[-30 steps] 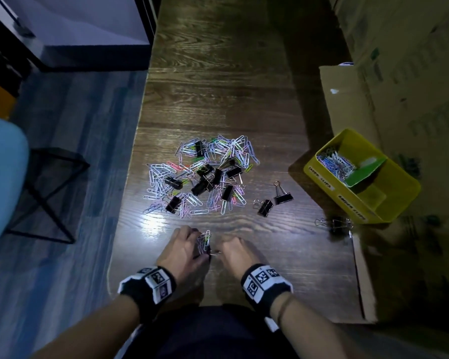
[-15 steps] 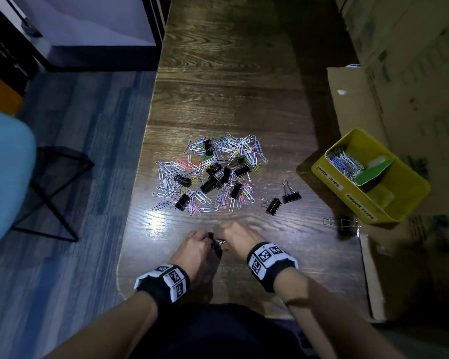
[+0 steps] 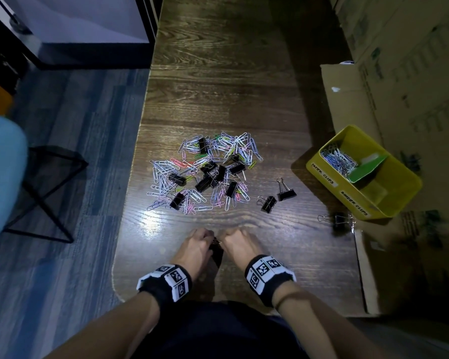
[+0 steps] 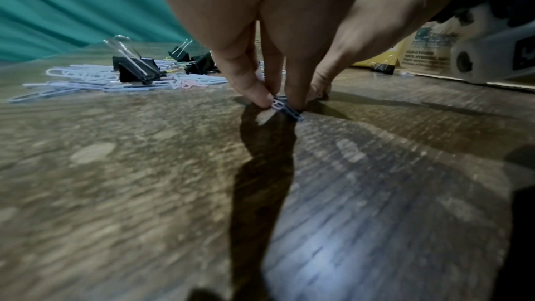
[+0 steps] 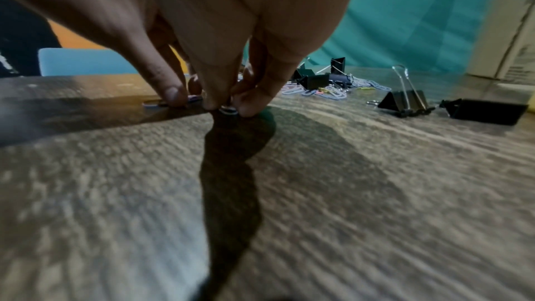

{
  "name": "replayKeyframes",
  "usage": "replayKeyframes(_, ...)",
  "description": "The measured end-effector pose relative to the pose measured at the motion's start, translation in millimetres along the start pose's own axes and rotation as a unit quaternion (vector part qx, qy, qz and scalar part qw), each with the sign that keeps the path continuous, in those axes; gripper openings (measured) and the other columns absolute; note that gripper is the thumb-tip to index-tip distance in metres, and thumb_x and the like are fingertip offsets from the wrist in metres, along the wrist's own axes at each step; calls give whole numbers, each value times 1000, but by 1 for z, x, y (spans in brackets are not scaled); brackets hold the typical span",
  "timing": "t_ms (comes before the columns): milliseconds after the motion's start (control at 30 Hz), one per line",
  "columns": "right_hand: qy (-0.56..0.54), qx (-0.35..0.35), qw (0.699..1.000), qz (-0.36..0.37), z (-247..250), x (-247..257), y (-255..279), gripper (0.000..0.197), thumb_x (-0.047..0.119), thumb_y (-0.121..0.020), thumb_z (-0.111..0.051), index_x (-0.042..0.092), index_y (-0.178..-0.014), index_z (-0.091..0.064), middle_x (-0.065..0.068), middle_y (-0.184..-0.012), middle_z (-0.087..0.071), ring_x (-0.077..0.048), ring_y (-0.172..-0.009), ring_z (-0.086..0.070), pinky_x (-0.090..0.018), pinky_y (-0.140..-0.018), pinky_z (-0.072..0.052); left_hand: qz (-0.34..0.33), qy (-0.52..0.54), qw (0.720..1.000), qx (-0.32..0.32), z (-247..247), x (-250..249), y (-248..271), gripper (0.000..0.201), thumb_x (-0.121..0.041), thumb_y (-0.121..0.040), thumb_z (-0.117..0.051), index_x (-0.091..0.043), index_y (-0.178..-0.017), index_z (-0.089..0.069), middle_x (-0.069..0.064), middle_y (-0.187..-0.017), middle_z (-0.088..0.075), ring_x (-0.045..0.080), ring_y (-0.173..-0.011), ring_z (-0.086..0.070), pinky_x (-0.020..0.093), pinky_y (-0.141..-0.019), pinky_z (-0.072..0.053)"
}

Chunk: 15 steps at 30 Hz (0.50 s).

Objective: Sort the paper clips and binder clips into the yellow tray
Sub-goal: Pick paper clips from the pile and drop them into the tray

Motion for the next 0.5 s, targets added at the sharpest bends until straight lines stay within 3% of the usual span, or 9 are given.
replayKeyframes(100, 12, 13, 1000, 8, 1, 2, 5, 22, 7, -92, -43, 5, -107, -58, -18, -104, -61, -35, -97, -60, -37, -70, -40, -2, 13, 1000, 4, 1, 8, 0, 30, -9, -87, -49, -3, -113, -63, 10, -119, -55, 25, -113, -50, 25, -96, -36)
replayKeyframes(200, 47, 38, 998, 21, 5, 8, 6, 22, 0, -89, -43, -3, -104, -60, -22, -103, -61, -38, -95, -62, -38, -69, -42, -24, 17, 999, 23, -4, 12, -1, 47, -27, -76, -35, 0, -100, -65, 13, -103, -64, 25, -96, -60, 27, -85, -48)
replayKeyframes(267, 72, 50, 996, 32, 9, 12, 7, 22, -3, -87, -46, -5, -101, -62, -23, -102, -62, -40, -96, -62, -40, -73, -47, -53, -30, 997, 44, -5, 12, -4, 39, -27, -68, -44, -5, -92, -65, 8, -90, -65, 25, -82, -62, 24, -74, -50)
replayKeyframes(333, 72, 49, 996, 20, 11, 13, 5, 21, -2, -87, -48, -5, -102, -63, -24, -100, -63, -40, -97, -62, -43, -78, -50, -74, -97, 991, 53, -5, 11, -6, 29, -26, -64, -54, -11, -86, -64, 3, -87, -64, 21, -79, -59, 23, -71, -45)
replayKeyframes(400, 46, 56, 997, -12, 12, 11, 4, 22, 2, -90, -47, -3, -103, -64, -25, -98, -64, -38, -96, -62, -41, -79, -49, -76, -113, 990, 37, 0, 7, -7, 26, -29, -62, -56, -13, -81, -64, -1, -82, -63, 16, -72, -59, 19, -66, -44)
replayKeyframes(500, -44, 27, 996, -71, 13, 6, 2, 26, 18, -89, -47, 4, -99, -66, -21, -92, -65, -33, -87, -64, -36, -74, -51, -60, -23, 998, -25, 6, 1, -7, 30, -24, -68, -44, -8, -79, -66, 5, -76, -63, 20, -64, -61, 18, -58, -45)
Point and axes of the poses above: each hand's wrist, its own y-axis away from the middle knuckle, its own z-axis out of the back of the hand, x = y × z, the point moved 2 cm from there along -y, towards the middle knuckle
